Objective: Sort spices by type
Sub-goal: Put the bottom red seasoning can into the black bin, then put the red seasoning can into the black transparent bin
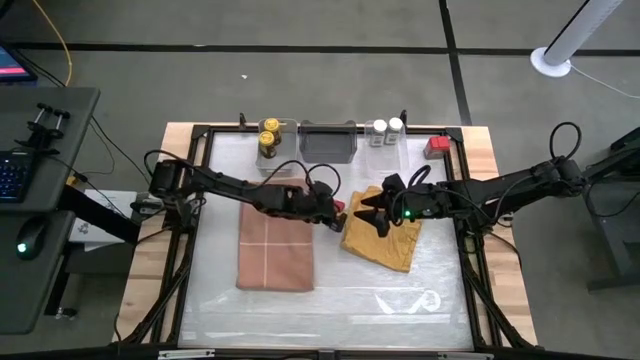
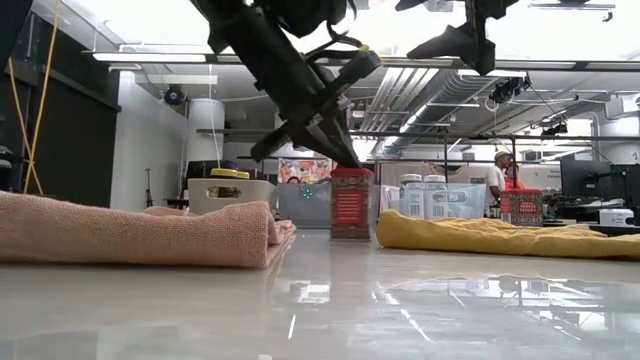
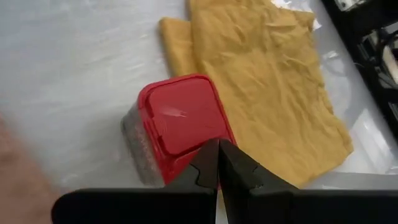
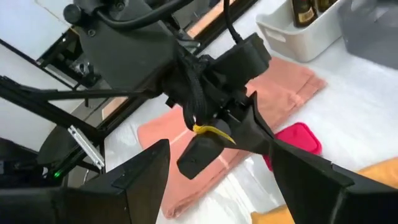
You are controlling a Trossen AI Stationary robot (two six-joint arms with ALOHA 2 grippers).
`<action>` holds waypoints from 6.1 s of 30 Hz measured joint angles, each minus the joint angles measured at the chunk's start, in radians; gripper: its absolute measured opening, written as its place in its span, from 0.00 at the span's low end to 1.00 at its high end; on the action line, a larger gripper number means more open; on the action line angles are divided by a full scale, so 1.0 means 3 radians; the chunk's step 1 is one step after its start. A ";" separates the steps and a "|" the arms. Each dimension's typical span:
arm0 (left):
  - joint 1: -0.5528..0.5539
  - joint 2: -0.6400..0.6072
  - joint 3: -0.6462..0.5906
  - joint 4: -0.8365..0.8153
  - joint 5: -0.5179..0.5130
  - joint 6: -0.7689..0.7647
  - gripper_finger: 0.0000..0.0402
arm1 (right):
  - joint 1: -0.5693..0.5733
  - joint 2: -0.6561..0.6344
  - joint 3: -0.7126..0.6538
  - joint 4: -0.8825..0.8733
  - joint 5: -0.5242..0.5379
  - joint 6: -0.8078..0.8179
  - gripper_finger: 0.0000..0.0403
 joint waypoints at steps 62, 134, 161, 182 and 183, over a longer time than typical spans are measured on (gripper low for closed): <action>0.0204 0.0154 0.0947 -0.1440 0.0045 0.0874 0.73 | 0.0581 -0.0386 0.0008 -0.0306 0.1609 0.0326 0.67; 0.2200 -0.0009 0.1166 -0.0930 0.0450 0.2338 0.46 | -0.0157 -0.0392 0.0008 -0.0287 0.2139 0.0509 0.67; 0.1982 0.0563 0.1149 -0.0902 -0.0380 0.0945 0.50 | -0.0493 -0.0392 0.0008 -0.0314 0.1311 0.0148 0.67; 0.1971 0.0563 0.1151 -0.1037 -0.0253 0.1004 0.61 | -0.0492 -0.0392 0.0008 -0.0450 0.1161 0.0135 0.67; 0.1971 0.0563 0.1151 -0.1027 -0.0268 0.0985 0.61 | -0.0492 -0.0392 0.0008 -0.0450 0.1157 0.0126 0.67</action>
